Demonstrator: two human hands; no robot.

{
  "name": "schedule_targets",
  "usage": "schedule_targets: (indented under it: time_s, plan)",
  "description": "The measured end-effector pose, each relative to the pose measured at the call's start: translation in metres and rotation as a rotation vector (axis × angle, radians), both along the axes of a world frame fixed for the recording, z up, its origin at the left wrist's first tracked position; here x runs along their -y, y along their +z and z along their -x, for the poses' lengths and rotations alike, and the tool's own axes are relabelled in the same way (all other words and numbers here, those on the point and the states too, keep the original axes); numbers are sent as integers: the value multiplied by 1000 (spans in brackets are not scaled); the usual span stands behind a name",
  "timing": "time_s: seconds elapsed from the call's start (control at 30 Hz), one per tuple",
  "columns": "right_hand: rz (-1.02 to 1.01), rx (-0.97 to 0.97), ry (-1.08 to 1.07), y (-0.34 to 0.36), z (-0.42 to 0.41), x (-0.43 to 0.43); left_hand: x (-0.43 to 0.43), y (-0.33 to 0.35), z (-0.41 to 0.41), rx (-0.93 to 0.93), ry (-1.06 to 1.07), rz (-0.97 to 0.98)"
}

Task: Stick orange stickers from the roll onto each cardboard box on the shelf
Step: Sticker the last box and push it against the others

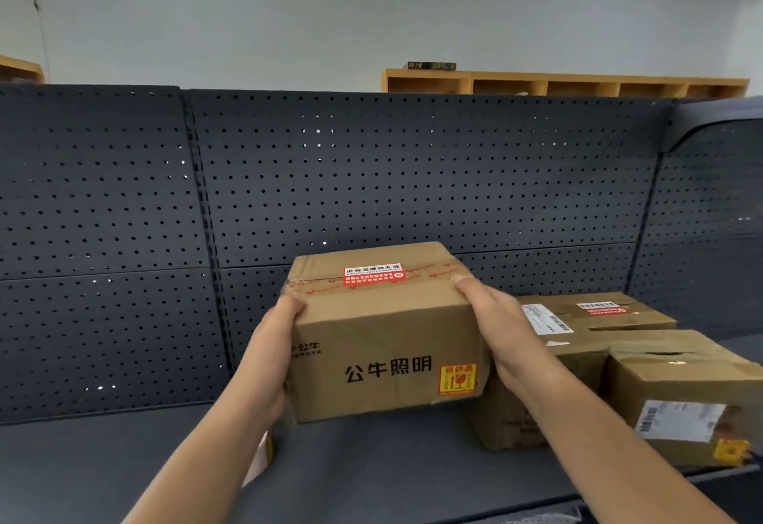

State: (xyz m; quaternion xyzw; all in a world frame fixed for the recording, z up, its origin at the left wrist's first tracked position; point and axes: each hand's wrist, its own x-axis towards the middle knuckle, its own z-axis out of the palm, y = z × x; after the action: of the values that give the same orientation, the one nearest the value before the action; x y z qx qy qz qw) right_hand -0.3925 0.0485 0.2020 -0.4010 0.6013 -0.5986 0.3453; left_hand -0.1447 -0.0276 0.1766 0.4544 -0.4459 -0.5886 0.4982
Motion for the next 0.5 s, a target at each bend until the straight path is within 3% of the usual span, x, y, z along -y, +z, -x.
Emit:
schedule_targets:
  time_s: [0.5]
  plan:
    - [16,35,-148,41,148,-18,-14,43,147,3,-178,63]
